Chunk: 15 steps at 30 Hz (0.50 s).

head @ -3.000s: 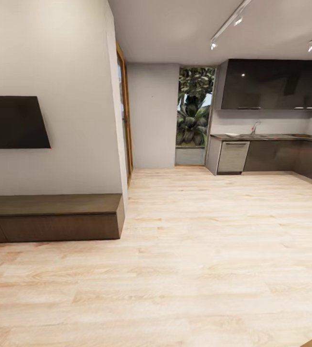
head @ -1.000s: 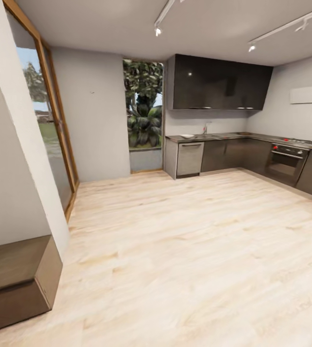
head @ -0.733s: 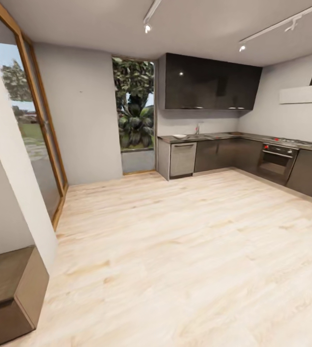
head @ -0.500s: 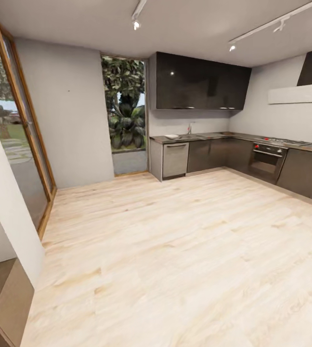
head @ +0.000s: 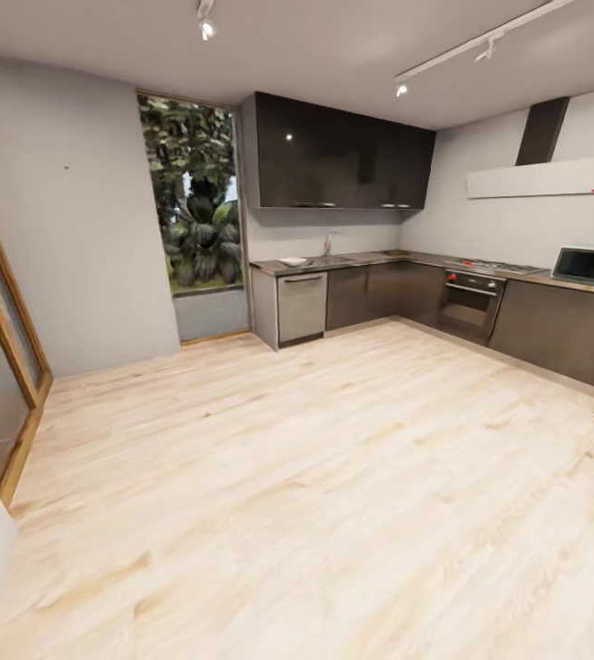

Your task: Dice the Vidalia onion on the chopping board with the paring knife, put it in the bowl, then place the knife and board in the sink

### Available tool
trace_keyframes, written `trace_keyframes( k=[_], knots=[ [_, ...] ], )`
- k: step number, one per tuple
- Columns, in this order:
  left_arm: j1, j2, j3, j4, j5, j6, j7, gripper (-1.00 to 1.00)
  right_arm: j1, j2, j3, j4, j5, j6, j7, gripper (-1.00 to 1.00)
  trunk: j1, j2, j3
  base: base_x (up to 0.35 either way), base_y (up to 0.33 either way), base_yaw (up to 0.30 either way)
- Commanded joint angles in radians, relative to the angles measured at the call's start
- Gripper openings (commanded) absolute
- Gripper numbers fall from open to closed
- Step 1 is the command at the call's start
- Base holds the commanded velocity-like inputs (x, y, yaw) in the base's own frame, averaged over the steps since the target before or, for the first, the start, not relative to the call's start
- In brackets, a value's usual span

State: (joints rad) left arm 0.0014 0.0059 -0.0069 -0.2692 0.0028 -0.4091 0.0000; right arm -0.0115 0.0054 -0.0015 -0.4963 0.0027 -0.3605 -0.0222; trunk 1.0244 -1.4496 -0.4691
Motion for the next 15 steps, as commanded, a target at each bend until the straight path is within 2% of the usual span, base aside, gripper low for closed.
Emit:
trace_keyframes(
  k=[1,15],
  knots=[
    [0.000,0.000,-0.001,-0.001,0.000,-0.002,0.000,1.00,-0.001,0.000,0.000,0.001,0.000,-0.003,-0.002,1.00,0.001,0.000,-0.001,0.344,0.000,-0.232],
    [0.000,0.000,-0.001,-0.001,0.000,-0.002,0.000,1.00,-0.001,0.000,0.000,-0.001,0.000,-0.003,-0.002,1.00,0.001,0.000,-0.001,0.344,0.000,-0.238]
  ],
)
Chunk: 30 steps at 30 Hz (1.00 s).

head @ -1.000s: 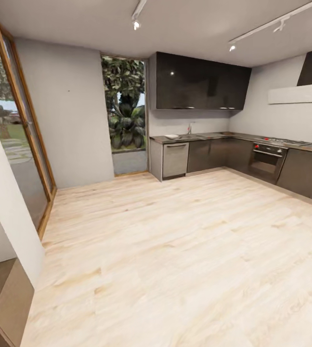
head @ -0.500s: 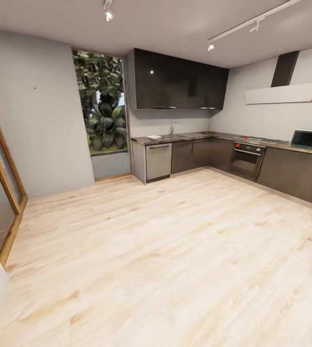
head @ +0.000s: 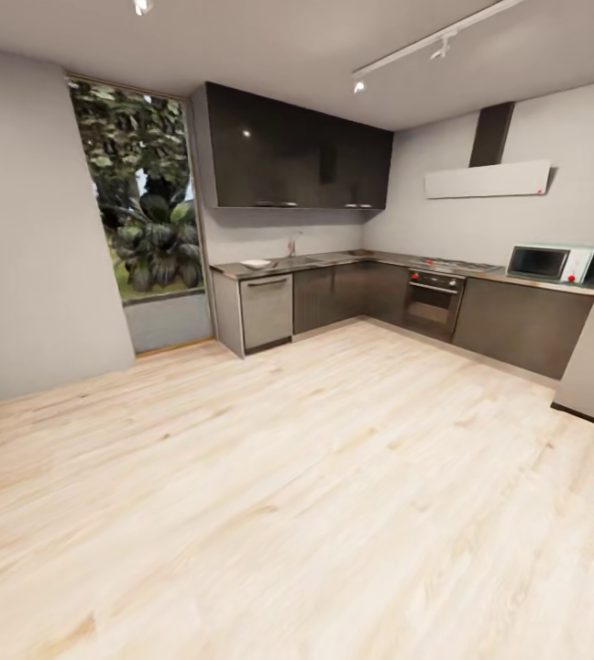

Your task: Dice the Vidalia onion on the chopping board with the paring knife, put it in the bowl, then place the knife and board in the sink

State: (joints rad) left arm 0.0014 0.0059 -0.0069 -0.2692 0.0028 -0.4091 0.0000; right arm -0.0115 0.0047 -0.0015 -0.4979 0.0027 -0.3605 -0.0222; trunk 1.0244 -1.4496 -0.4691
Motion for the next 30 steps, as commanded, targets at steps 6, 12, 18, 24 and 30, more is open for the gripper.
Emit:
trace_keyframes(
  k=[6,12,18,24,30],
  knots=[
    [0.000,0.000,-0.001,-0.001,0.000,-0.002,0.000,1.00,-0.001,0.001,0.000,0.001,0.000,-0.003,-0.002,1.00,0.001,0.000,-0.001,0.344,0.000,-0.232],
    [0.000,0.000,-0.001,-0.001,0.000,-0.002,0.000,1.00,-0.001,0.001,0.000,0.001,0.000,-0.003,-0.002,1.00,0.001,0.000,-0.001,0.344,0.000,-0.120],
    [0.000,0.000,-0.002,-0.001,0.000,-0.002,0.000,1.00,-0.001,0.001,0.000,0.001,0.000,-0.003,-0.002,1.00,0.001,0.000,-0.001,0.344,0.000,-0.011],
    [0.000,0.000,-0.002,-0.001,0.000,-0.002,0.000,1.00,-0.001,0.001,0.000,0.001,0.000,-0.003,-0.002,1.00,0.001,0.000,-0.001,0.344,0.000,-0.001],
    [0.000,0.000,-0.002,-0.001,0.000,-0.002,0.000,1.00,-0.001,0.001,0.000,0.001,0.000,-0.003,-0.002,1.00,0.001,0.000,-0.001,0.344,0.000,0.000]
  ],
)
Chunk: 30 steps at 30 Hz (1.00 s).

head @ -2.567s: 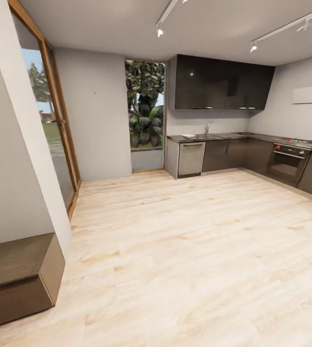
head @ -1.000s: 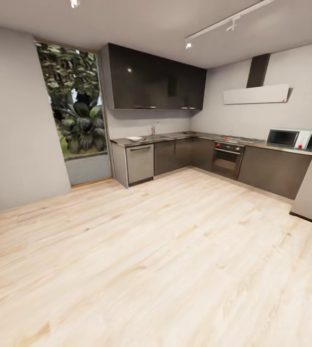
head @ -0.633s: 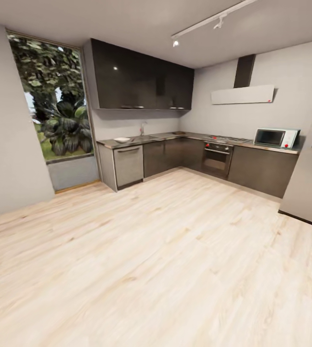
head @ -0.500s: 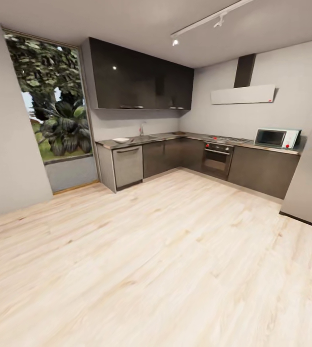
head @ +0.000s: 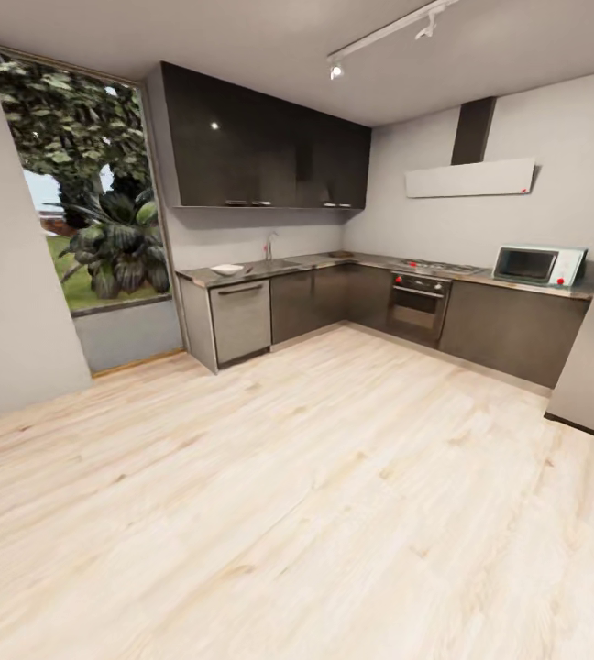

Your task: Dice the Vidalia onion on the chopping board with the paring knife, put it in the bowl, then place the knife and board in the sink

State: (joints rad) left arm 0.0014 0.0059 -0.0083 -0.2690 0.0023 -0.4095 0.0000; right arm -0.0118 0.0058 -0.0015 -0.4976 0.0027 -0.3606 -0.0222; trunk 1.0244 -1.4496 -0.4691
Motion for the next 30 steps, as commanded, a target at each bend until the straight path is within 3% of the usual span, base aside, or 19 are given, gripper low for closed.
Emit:
trace_keyframes(
  k=[1,12,30],
  knots=[
    [0.000,0.000,-0.001,-0.001,0.001,-0.002,0.000,1.00,0.000,0.000,0.000,0.001,0.000,-0.003,-0.002,1.00,0.001,0.000,-0.001,0.344,0.000,0.000],
    [0.000,0.000,-0.001,-0.001,0.000,-0.002,0.000,1.00,0.000,0.000,0.000,0.001,0.000,-0.003,-0.002,1.00,0.001,0.000,-0.001,0.344,0.000,-0.014],
    [0.000,0.000,-0.001,-0.001,0.000,-0.002,0.000,1.00,0.000,0.000,0.000,0.002,0.000,-0.003,-0.002,1.00,0.001,0.000,0.006,0.344,0.000,-0.210]
  ],
)
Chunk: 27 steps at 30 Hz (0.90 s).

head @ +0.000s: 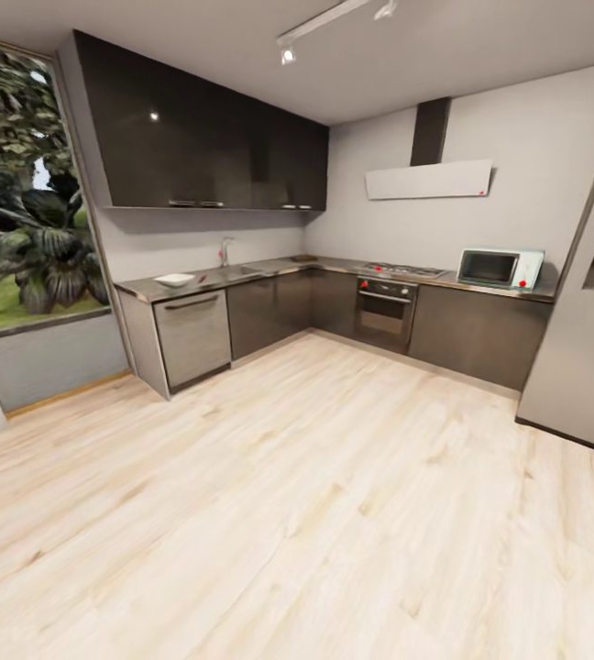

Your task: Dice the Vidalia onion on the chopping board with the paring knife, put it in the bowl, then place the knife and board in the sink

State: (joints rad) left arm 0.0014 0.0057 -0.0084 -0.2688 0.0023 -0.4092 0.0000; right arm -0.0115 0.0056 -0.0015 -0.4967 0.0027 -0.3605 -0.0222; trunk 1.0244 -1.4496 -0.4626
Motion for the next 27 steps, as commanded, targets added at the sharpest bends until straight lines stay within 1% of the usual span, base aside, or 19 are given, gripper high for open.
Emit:
trace_keyframes(
  k=[1,12,27],
  knots=[
    [0.000,0.000,-0.001,-0.001,0.000,-0.002,0.000,1.00,-0.001,0.000,0.000,0.001,0.000,-0.003,-0.002,1.00,0.001,0.000,0.000,0.344,0.000,-0.219],
    [0.000,0.000,-0.001,-0.001,0.000,-0.002,0.000,1.00,-0.001,0.001,0.000,0.001,0.000,-0.003,-0.002,1.00,0.001,0.000,0.000,0.344,0.000,-0.163],
    [0.000,0.000,-0.001,-0.001,0.001,-0.002,0.000,1.00,-0.001,0.001,0.000,0.001,0.000,-0.003,-0.002,1.00,0.001,0.000,0.000,0.344,0.000,-0.012]
  ],
)
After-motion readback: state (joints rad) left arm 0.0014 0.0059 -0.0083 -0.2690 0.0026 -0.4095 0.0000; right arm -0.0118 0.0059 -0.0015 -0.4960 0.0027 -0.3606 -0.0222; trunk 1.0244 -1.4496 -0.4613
